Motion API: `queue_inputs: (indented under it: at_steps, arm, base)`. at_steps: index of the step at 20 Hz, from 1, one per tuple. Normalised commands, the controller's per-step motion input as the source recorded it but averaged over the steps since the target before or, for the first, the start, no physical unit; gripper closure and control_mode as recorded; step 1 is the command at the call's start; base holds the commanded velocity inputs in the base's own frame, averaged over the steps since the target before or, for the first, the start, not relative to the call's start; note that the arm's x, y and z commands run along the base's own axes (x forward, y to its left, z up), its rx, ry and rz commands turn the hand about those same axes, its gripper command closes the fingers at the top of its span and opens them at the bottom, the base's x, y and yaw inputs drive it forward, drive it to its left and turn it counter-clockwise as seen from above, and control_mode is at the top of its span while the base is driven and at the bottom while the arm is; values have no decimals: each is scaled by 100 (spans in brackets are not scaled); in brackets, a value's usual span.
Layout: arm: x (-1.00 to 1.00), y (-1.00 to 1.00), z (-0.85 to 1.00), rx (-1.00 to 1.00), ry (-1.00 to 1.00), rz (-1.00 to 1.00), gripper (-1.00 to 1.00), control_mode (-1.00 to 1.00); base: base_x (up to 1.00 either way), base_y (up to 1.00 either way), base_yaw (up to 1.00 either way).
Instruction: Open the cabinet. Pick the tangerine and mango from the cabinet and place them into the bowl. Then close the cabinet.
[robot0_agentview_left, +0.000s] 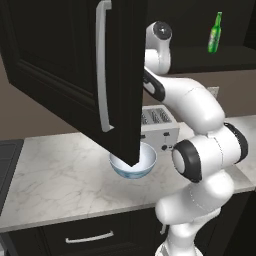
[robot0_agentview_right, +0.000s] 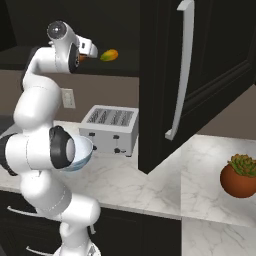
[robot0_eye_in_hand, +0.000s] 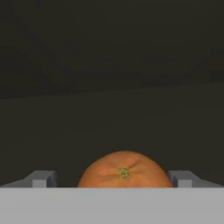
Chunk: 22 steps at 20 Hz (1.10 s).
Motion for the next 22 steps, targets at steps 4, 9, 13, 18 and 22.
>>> queue_inputs:
  at_steps: [4,9,13,18,22]
  arm:
    - [19,3,-36,0,0,0,100,-100]
    - [2,0,-7,0,0,0,100,-100]
    - [-19,0,0,0,-1,0,100,-100]
    - [-64,0,16,0,-19,0,100,-100]
    - [-81,0,43,0,-30,0,100,-100]
  base:
    - [0,0,0]
    - [0,0,0]
    - [0,0,0]
    - [0,0,0]
    - [0,0,0]
